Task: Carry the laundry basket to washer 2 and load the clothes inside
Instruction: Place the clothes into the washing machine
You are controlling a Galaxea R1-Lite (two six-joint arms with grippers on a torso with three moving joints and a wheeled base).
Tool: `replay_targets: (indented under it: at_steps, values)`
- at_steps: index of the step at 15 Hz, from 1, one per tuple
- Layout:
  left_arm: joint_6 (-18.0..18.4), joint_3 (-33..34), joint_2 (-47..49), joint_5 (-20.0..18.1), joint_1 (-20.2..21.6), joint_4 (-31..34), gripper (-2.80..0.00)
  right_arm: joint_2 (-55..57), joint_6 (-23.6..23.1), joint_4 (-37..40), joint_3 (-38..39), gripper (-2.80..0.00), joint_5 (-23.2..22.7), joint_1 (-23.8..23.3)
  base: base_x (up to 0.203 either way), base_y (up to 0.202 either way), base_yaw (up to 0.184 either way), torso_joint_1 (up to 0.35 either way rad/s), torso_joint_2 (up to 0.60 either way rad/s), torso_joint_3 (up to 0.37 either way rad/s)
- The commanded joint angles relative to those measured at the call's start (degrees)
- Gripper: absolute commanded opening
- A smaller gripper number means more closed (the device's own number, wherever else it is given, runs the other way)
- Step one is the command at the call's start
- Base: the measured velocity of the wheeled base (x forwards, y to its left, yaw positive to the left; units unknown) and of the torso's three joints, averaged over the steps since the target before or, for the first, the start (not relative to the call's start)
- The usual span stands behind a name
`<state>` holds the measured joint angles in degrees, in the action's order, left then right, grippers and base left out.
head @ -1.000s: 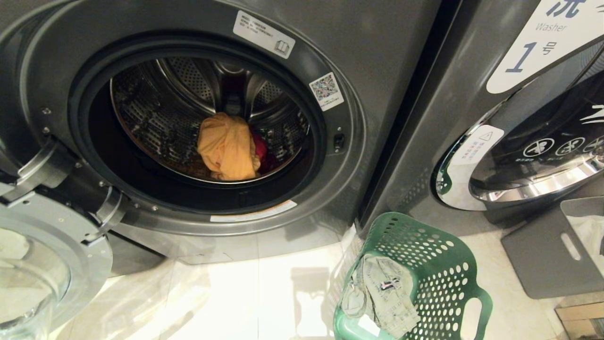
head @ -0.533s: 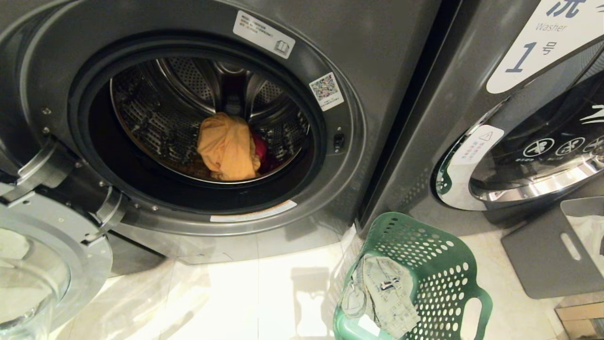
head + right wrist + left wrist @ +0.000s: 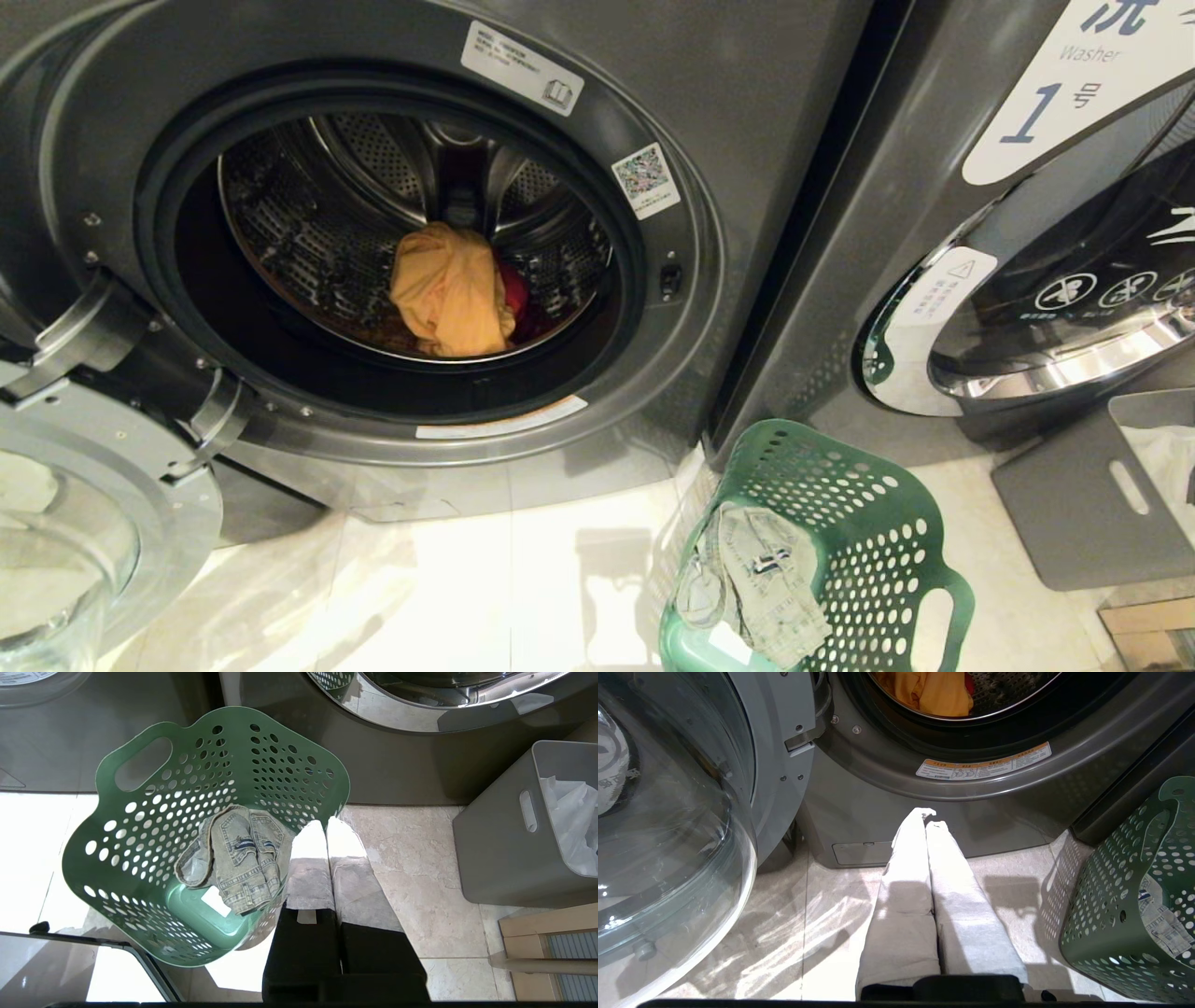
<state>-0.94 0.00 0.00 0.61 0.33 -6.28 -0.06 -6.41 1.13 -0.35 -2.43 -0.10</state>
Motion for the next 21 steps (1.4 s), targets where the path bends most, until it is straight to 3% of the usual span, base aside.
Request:
replay_targets:
  at_steps: [1, 21]
  values:
    - [0.0, 2.3, 0.0, 0.0, 0.0, 0.0, -2.8, 0.0, -0.1, 0.0, 0.0, -2.8, -0.1, 0.0, 0.0, 0.0, 0.0, 0.0, 0.0, 0.0]
    - [0.9, 2.3, 0.0, -0.3, 0.0, 0.0, -2.8, 0.0, 0.7, -0.1, 0.0, -2.8, 0.1, 0.0, 0.0, 0.01, 0.0, 0.0, 0.0, 0.0]
